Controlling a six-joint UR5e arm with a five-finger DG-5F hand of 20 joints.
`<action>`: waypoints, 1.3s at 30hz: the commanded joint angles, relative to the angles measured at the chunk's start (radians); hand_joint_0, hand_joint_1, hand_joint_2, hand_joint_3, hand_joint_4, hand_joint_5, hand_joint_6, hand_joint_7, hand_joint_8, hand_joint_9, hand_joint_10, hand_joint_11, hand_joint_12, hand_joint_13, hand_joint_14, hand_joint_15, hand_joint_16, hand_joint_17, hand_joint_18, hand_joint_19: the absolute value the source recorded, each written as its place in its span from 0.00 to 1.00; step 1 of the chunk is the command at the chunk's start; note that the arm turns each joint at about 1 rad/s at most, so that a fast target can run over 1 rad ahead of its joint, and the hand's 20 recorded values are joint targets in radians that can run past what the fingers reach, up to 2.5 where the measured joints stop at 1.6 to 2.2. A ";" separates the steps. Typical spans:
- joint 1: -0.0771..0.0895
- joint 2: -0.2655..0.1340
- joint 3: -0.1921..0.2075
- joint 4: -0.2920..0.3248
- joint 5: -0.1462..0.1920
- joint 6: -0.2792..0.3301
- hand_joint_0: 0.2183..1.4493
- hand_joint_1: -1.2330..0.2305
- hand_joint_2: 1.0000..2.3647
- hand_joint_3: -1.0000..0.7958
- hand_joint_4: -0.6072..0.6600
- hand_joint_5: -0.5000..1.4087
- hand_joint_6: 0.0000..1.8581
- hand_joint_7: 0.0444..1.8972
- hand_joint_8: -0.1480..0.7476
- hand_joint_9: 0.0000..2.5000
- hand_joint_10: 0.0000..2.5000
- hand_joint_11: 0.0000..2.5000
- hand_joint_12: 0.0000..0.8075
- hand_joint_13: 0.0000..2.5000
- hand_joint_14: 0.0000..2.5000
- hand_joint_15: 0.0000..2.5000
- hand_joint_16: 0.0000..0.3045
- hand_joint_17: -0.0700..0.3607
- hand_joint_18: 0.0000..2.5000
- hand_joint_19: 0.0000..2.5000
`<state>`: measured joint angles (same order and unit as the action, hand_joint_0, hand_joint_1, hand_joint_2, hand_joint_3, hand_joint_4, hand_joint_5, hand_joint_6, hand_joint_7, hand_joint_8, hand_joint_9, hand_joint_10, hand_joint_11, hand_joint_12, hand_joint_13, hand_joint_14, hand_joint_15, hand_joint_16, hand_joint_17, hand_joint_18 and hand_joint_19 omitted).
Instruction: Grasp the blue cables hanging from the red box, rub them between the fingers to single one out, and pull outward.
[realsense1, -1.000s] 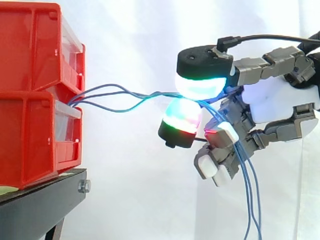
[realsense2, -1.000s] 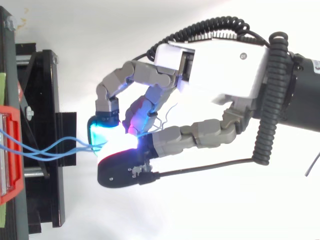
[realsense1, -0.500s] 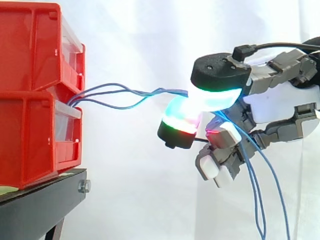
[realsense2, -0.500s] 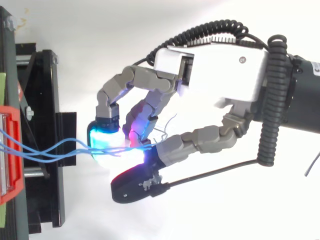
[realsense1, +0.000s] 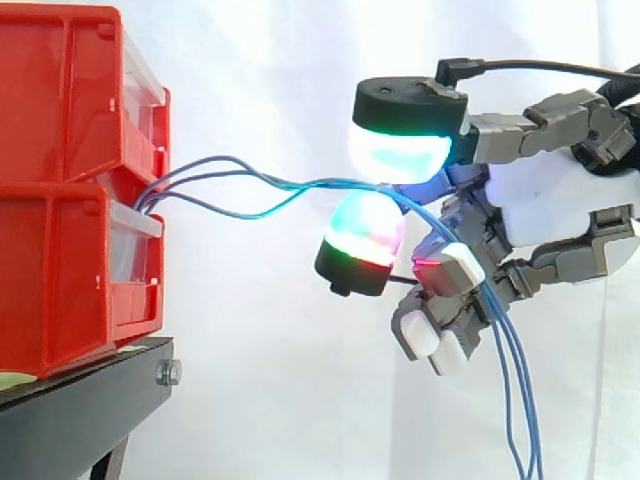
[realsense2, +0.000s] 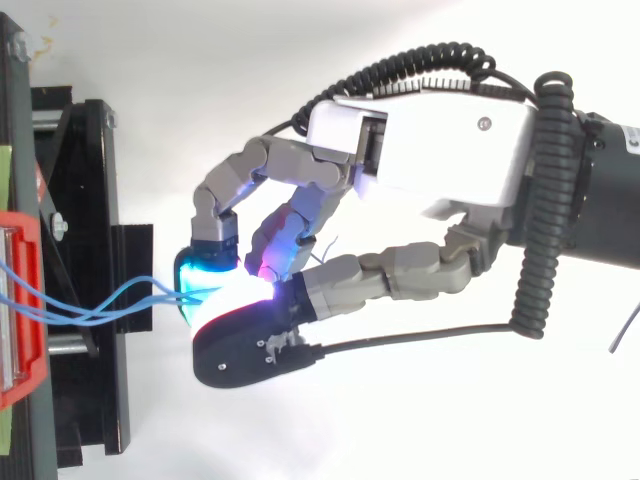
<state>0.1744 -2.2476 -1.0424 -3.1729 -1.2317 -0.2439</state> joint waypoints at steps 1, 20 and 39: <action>-0.001 0.000 0.001 0.001 -0.003 0.000 0.24 0.48 0.00 0.33 0.58 0.17 0.48 0.44 0.58 0.43 0.01 0.33 0.49 0.40 0.01 0.25 0.16 0.42 0.33 0.19; 0.001 0.000 0.001 -0.001 -0.015 0.003 0.31 0.34 0.00 0.54 0.61 0.17 0.51 0.37 0.61 0.42 0.01 0.33 0.54 0.41 0.01 0.25 0.20 0.48 0.37 0.16; -0.010 -0.001 -0.021 0.002 -0.020 -0.006 0.24 0.42 0.00 0.32 0.60 0.17 0.49 0.41 0.58 0.43 0.01 0.34 0.48 0.40 0.01 0.26 0.16 0.42 0.34 0.20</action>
<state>0.1679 -2.2485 -1.0472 -3.1735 -1.2531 -0.2479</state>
